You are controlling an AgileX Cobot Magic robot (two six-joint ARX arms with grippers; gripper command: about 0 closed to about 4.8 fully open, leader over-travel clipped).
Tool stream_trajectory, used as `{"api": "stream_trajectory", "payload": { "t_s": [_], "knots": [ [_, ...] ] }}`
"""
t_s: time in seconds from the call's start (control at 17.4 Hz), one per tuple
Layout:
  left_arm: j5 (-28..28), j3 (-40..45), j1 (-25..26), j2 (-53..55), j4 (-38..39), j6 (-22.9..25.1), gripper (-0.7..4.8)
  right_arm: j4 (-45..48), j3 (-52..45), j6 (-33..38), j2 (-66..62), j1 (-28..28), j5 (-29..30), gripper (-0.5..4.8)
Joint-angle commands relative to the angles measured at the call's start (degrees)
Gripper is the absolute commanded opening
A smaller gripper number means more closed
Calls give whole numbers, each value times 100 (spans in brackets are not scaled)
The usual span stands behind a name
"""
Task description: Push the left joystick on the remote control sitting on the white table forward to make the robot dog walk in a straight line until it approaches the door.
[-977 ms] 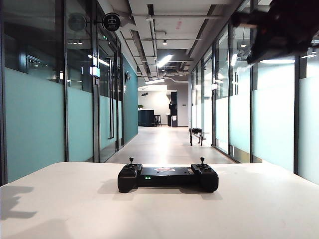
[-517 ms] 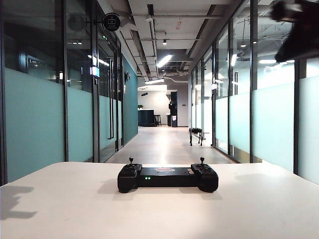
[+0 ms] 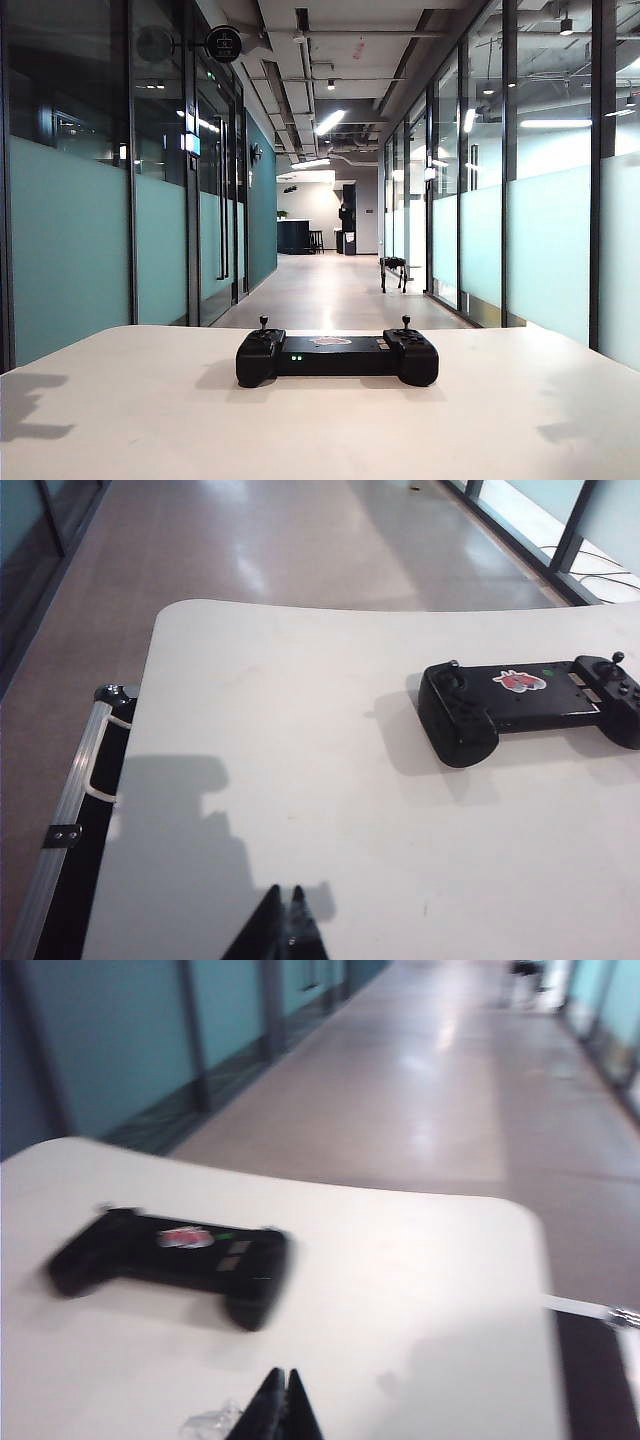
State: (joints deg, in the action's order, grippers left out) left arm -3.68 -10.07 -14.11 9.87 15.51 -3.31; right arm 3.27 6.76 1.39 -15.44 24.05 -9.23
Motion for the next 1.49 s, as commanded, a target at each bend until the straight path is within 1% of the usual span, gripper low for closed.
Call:
{"api": "stream_trajectory", "payload": {
  "t_s": [0.06, 0.17, 0.34, 0.52, 0.86, 0.98, 1.49],
  "knots": [
    [-11, -20, -2, 7, -55, -15, -5, -254, -125, -17, 426, -483, 35, -5],
    [-11, -20, -2, 7, -55, -15, -5, -315, -210, -17, 772, -887, 48, -5],
    [-11, -20, -2, 7, -55, -15, -5, -334, -391, -37, 1252, -1394, 404, -5],
    [-11, -20, -2, 7, -55, -15, -5, -350, -557, -42, 1547, -1679, 660, -5],
    [-11, -20, -2, 7, -55, -15, -5, -385, -577, -39, 1550, -1816, 612, -5],
    [-11, -20, -2, 7, -55, -15, -5, -256, -658, -39, 1550, -1873, 621, -5],
    [-11, -20, -2, 7, -55, -15, -5, 35, -684, -42, 1550, -1864, 662, -5]
  ]
}}
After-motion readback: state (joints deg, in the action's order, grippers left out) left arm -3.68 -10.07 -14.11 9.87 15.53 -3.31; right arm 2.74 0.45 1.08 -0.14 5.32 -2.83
